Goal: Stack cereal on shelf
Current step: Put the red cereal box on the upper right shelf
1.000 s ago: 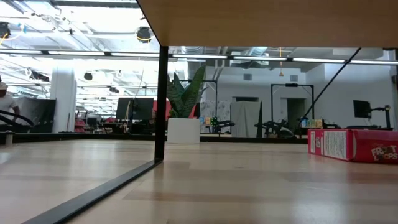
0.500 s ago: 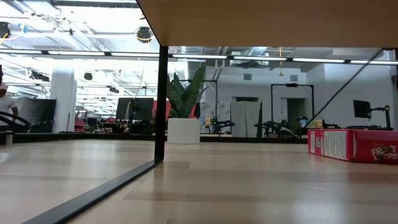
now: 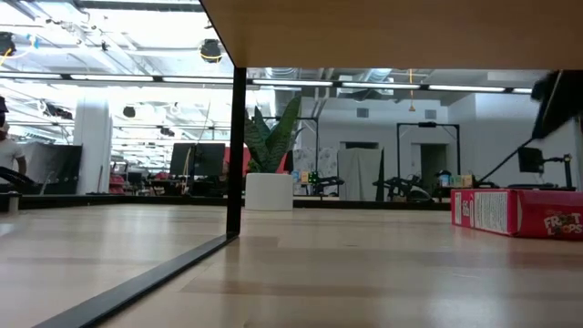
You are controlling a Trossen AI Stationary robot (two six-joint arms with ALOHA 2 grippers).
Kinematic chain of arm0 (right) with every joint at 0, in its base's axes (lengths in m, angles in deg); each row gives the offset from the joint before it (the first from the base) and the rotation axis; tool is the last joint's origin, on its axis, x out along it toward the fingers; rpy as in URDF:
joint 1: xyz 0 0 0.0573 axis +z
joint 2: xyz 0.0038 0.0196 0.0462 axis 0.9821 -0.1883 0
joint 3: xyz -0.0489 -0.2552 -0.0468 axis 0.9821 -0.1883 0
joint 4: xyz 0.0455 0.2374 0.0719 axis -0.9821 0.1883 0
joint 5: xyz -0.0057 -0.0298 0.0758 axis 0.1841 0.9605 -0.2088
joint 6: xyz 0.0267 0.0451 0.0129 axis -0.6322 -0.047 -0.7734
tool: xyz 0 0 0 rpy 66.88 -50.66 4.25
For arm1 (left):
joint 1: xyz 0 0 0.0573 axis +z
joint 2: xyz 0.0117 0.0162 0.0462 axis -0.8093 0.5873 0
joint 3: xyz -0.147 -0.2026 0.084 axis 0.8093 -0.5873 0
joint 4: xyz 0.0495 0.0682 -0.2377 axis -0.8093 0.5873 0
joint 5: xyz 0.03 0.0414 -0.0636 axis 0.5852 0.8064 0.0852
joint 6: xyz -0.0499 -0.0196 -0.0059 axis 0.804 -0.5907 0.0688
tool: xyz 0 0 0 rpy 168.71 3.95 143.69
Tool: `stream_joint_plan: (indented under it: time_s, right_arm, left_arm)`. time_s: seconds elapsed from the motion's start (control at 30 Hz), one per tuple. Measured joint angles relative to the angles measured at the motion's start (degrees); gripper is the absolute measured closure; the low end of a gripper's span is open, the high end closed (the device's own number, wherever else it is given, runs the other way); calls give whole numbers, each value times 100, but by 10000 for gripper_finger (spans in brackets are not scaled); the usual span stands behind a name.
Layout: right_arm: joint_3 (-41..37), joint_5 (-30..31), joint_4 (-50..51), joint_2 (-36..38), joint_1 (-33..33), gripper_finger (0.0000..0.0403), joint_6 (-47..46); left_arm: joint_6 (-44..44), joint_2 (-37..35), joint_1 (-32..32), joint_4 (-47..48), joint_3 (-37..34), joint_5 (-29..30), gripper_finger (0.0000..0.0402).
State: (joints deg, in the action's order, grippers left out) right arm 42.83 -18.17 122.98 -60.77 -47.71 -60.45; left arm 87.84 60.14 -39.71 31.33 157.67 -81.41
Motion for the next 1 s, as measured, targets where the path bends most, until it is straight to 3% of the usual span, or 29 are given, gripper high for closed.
stream_joint_plan:
  time_s: [0.17,0.33,0.47,0.6,0.9,1.0]
  right_arm:
    - [-449,181,-223,-227,-161,199,-952]
    - [-485,196,-143,-167,-507,209,-640]
    - [-487,-673,-175,86,-1096,214,15]
    - [-485,-1504,-212,231,-1780,248,647]
    - [-485,-2328,-681,-232,-2987,384,2107]
    - [-483,-2599,-967,-499,-3161,390,2498]
  left_arm:
    - [-463,-10,690,48,-1,-557,237]
    - [-551,4,1533,-14,-1,-1415,241]
    - [-522,9,2041,-18,-1,-1826,242]
    - [-512,9,2331,-18,-1,-1985,243]
    - [-593,11,2455,49,-3,-2001,243]
    - [-595,11,2455,79,-3,-1998,243]
